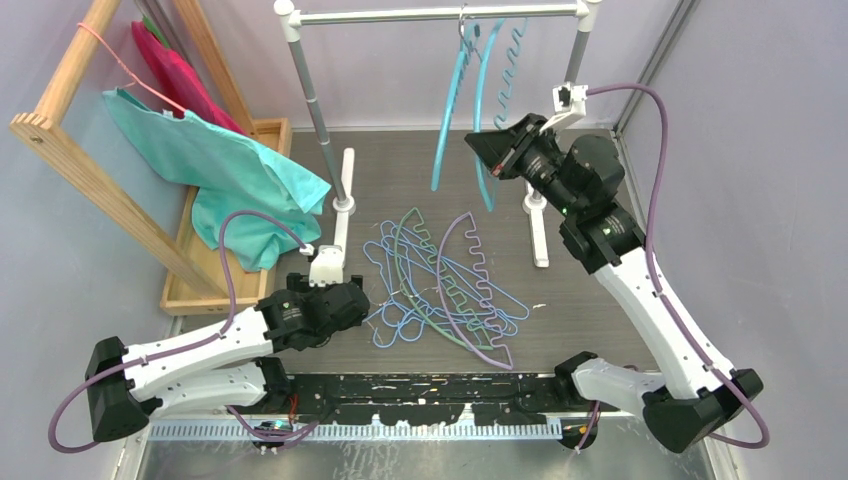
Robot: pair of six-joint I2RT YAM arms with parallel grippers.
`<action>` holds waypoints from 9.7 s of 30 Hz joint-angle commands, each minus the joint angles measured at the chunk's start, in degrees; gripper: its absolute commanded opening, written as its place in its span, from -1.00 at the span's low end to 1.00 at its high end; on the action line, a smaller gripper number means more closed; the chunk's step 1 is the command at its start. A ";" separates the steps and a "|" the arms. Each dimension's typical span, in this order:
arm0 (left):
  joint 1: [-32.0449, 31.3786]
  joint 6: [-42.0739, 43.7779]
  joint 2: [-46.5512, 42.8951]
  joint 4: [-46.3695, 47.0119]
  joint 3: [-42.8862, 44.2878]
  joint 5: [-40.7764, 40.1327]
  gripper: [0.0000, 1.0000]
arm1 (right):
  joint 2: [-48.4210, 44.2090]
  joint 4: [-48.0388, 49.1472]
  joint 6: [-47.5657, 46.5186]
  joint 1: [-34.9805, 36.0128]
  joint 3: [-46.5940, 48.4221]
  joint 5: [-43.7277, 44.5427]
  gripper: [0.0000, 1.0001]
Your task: Organize the hangers
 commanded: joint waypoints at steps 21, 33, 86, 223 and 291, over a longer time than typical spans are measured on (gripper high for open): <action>-0.19 -0.41 1.83 -0.34 0.72 -1.72 0.96 | 8.50 23.72 17.58 -16.66 -1.10 -17.74 -0.87; -0.16 -0.60 3.01 -0.04 0.58 -1.23 0.96 | -3.92 15.82 8.41 -17.93 -10.05 -14.40 0.66; -0.06 -2.32 9.40 4.05 0.45 1.50 0.96 | 12.59 3.61 -7.18 29.91 -39.80 23.30 -0.71; 0.19 -3.25 4.46 -2.63 1.40 -0.34 0.96 | 15.09 3.74 -13.00 38.53 -33.63 30.44 0.17; 0.18 -3.03 4.75 -1.38 0.51 0.18 0.96 | -1.63 18.99 1.99 39.81 -13.76 23.73 -0.98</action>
